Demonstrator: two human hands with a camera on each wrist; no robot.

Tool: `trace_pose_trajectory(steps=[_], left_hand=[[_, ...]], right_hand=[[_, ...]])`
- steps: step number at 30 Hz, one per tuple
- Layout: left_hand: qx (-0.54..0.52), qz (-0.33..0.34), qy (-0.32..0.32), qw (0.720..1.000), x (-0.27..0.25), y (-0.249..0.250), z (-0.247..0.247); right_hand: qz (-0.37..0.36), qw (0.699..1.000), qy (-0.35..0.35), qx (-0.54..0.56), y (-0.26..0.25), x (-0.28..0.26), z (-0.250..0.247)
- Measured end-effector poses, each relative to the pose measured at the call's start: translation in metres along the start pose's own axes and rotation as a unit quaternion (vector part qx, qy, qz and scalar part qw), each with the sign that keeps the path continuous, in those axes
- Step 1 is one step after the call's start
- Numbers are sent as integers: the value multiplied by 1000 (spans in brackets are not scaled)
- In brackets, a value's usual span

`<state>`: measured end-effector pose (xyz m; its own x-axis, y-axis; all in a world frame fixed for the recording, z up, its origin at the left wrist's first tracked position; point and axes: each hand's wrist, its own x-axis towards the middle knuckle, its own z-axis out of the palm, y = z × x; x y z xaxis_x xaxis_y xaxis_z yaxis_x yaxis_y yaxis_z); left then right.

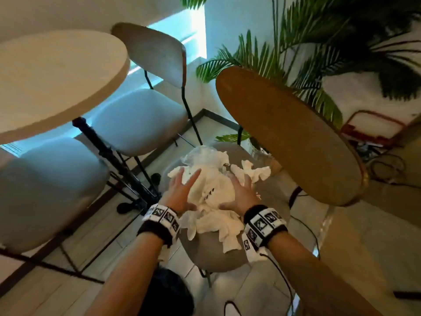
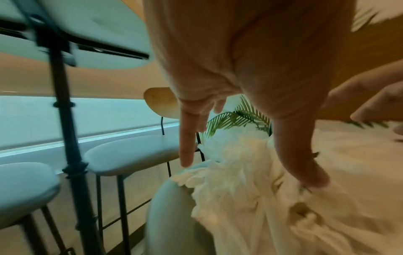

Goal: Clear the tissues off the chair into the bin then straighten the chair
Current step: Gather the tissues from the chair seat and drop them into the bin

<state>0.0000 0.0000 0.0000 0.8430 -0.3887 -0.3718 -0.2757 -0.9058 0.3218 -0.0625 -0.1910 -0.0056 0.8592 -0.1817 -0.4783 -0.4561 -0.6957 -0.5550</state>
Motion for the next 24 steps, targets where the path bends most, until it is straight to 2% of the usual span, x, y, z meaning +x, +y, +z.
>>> trace_pose_trajectory(steps=[5,8,11,15,19,24], left_hand=[[34,1,-89,995,63,8,19],[49,15,-117,992,78,0,36],[18,30,-77,996,79,-4,36],[-8,52,-20,998,74,-2,31],[-18,84,-1,996,73,-1,30],[-71,146,68,984,68,2,25]], right_hand=[[18,997,-77,2,-3,46,16],[3,998,-61,3,4,61,30],[-40,999,-13,29,4,67,38],[-91,994,1,63,2,64,40],[-93,991,42,81,2,64,31],[-104,980,89,142,-4,60,14]])
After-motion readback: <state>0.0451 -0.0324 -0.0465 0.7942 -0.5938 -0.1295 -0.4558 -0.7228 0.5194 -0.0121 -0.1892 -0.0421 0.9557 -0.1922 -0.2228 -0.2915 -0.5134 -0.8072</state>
